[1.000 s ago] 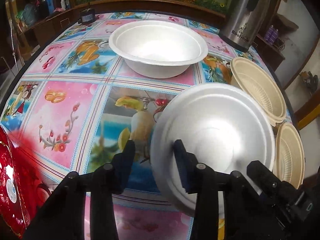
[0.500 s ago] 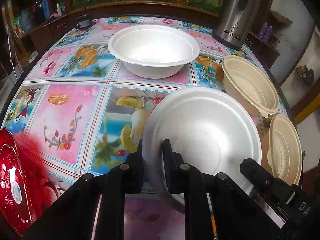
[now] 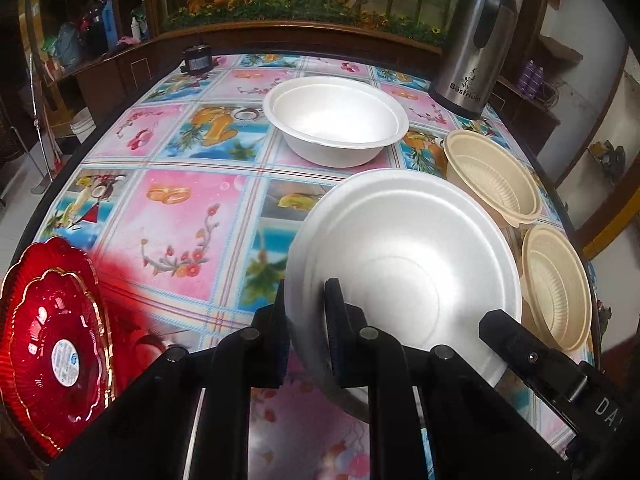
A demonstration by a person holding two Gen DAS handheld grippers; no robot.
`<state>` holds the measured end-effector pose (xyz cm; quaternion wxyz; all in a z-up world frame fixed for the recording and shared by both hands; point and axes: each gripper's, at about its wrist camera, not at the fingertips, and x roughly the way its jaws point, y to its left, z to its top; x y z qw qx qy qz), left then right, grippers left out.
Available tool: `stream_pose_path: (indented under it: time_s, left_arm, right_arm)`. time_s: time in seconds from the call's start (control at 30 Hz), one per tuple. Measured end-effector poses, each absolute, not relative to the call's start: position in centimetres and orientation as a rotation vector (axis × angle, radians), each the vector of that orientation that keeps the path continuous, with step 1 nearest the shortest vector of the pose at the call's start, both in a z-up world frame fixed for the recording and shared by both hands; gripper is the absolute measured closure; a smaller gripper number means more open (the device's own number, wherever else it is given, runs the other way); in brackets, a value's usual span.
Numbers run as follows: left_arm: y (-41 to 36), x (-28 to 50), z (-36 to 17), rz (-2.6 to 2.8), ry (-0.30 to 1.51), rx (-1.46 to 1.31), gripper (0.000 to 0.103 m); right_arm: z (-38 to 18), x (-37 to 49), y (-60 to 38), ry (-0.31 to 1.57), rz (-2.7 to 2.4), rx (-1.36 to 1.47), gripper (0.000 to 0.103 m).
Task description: Organize plates and bowls
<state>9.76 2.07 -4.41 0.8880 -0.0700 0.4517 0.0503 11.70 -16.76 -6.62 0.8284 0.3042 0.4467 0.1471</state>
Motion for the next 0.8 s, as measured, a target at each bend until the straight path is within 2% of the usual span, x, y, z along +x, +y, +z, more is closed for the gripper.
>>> stream_pose_path:
  time_s: [0.8]
  left_arm:
    - [7.8, 2.8, -1.7, 0.19, 0.848, -0.197, 0.089]
  right_arm:
    - [-3.3, 7.0, -10.6, 0.908, 0.448, 0.511, 0.093]
